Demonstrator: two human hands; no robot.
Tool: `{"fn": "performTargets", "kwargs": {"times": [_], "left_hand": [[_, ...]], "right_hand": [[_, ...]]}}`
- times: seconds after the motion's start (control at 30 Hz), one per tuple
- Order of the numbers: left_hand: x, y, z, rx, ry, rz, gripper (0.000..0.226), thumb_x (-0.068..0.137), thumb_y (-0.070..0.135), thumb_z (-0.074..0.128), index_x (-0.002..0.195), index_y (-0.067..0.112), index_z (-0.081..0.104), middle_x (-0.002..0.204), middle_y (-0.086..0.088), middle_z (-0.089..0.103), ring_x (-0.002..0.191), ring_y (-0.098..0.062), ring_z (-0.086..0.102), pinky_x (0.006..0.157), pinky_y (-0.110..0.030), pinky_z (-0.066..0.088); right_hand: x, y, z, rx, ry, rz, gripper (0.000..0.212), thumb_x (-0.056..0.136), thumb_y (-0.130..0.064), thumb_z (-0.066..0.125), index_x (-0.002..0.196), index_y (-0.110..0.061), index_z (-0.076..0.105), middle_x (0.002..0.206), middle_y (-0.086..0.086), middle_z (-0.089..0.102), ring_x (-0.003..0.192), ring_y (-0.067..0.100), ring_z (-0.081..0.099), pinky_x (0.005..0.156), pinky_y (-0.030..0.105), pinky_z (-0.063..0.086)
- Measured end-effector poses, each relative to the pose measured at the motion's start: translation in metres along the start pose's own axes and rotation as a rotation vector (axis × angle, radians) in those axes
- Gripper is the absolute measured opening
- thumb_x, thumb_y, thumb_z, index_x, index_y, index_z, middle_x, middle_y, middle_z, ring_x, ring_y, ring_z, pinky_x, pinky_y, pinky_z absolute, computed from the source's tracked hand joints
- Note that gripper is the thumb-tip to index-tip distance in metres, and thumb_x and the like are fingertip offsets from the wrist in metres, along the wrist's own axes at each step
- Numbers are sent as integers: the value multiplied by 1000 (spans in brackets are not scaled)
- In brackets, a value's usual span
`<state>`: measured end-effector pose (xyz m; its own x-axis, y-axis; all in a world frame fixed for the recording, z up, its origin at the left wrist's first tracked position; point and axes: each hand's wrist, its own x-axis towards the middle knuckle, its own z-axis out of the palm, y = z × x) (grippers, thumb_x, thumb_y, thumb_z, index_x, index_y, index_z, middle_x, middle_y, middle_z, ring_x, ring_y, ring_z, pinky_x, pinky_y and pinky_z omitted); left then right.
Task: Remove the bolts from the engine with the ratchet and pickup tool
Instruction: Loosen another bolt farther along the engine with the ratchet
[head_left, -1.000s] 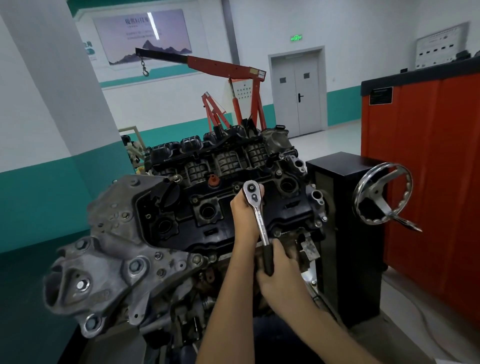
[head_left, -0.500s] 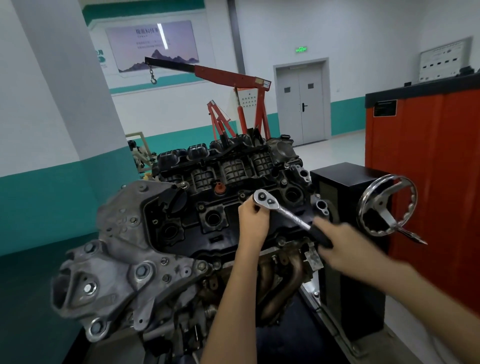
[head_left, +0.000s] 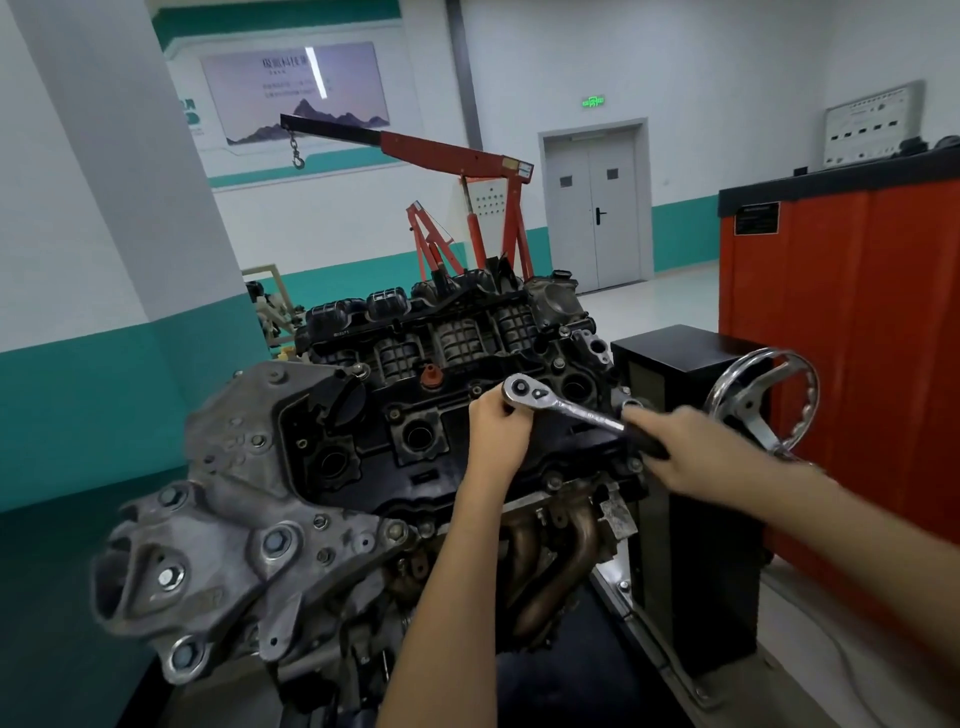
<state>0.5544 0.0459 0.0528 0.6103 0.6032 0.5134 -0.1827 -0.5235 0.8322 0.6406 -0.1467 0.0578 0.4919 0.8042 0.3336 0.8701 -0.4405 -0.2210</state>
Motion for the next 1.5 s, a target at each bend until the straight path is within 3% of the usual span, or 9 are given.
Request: {"fn": "performTargets", "kwargs": {"times": [0.13, 0.27, 0.47, 0.7, 0.83, 1.03, 1.2, 1.33, 1.5], "left_hand": [[-3, -3, -2, -80, 71, -41, 17, 90, -1, 49, 81, -3, 63, 75, -5, 55, 72, -12, 45, 64, -25, 34], [-8, -4, 6, -138, 105, -47, 47, 92, 1, 55, 56, 31, 52, 50, 18, 49, 52, 4, 40, 54, -12, 34], [-2, -6, 8, -127, 164, -72, 49, 93, 11, 62, 56, 22, 32, 55, 9, 30, 46, 0, 27, 47, -14, 26], [0, -5, -1, -41, 24, 8, 38, 89, 0, 52, 59, 22, 62, 58, 10, 52, 61, -4, 42, 62, -23, 36], [-4, -7, 1, -57, 80, 28, 28, 88, 0, 51, 70, 17, 65, 63, 6, 52, 61, -4, 40, 55, -17, 34], [-8, -9, 14, -170, 155, 43, 58, 90, -2, 58, 44, 33, 47, 45, 18, 39, 49, 3, 31, 49, -11, 27], [-3, -11, 13, -295, 198, -59, 56, 90, 0, 63, 47, 24, 38, 43, 18, 32, 45, 2, 29, 49, -8, 29], [-4, -7, 8, -97, 92, 38, 48, 89, -2, 56, 49, 22, 49, 45, 13, 39, 50, 0, 31, 54, -20, 30], [0, -5, 2, -30, 90, 47, 29, 86, -5, 49, 59, 5, 51, 52, 10, 43, 53, -3, 33, 54, -27, 28]], "right_hand": [[13, -4, -8, -318, 133, -61, 28, 88, -26, 55, 114, -26, 44, 91, -1, 65, 83, 23, 64, 65, 29, 42], [-32, -52, 55, 332, 156, 157, 25, 81, -12, 60, 96, -24, 44, 75, 6, 60, 67, 25, 61, 60, 36, 51], [-27, -133, 109, 907, 223, 270, 25, 82, -4, 55, 97, -21, 45, 66, 1, 54, 52, 8, 52, 48, 15, 38], [-10, -10, 12, 168, -12, -28, 29, 83, -8, 61, 104, -25, 52, 72, -2, 59, 60, 11, 58, 57, 22, 47], [16, 2, -13, -286, 112, -77, 28, 88, -23, 55, 115, -25, 47, 88, 1, 65, 84, 26, 64, 68, 31, 44], [-39, -72, 83, 600, 193, 190, 28, 79, -8, 59, 89, -29, 42, 67, 2, 52, 54, 13, 53, 47, 26, 41], [-30, -117, 113, 838, 188, 267, 39, 83, -7, 56, 116, -24, 45, 78, 2, 54, 61, 9, 54, 49, 11, 40], [-30, -47, 55, 579, 56, 77, 34, 79, 3, 58, 95, -26, 50, 65, -1, 55, 52, 7, 51, 49, 22, 42], [14, 3, -12, -184, 63, -64, 27, 87, -19, 58, 112, -25, 50, 71, -9, 51, 70, 17, 61, 60, 27, 42]]}}
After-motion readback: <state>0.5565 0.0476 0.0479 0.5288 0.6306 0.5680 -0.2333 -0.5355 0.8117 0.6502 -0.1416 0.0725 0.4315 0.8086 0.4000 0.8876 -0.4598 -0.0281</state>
